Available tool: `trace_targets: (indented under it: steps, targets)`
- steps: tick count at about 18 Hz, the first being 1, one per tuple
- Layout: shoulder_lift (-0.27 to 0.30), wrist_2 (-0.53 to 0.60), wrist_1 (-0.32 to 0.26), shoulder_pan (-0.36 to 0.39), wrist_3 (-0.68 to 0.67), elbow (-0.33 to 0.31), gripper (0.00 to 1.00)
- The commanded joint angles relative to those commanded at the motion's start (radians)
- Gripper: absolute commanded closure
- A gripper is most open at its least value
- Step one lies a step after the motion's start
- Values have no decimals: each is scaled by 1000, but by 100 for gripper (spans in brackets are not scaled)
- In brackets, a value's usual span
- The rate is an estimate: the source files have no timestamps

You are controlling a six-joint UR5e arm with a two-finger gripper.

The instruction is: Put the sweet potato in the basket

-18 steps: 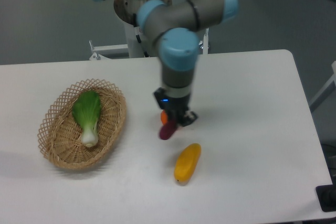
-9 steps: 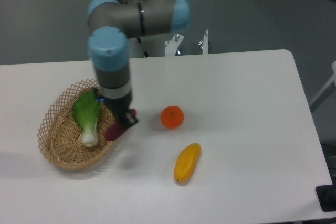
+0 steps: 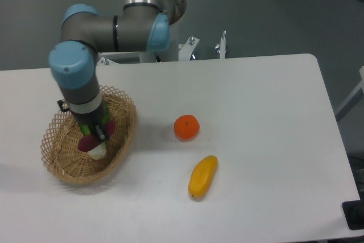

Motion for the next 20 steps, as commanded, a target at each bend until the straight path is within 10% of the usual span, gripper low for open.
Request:
trace_targets:
  steps: [3,7,20]
  targets:
    - [-15,-2,8,-11,-20,6,49]
    - [-31,0,67,-35,-77,12,0]
    - [41,51,103,98,-92,12,0]
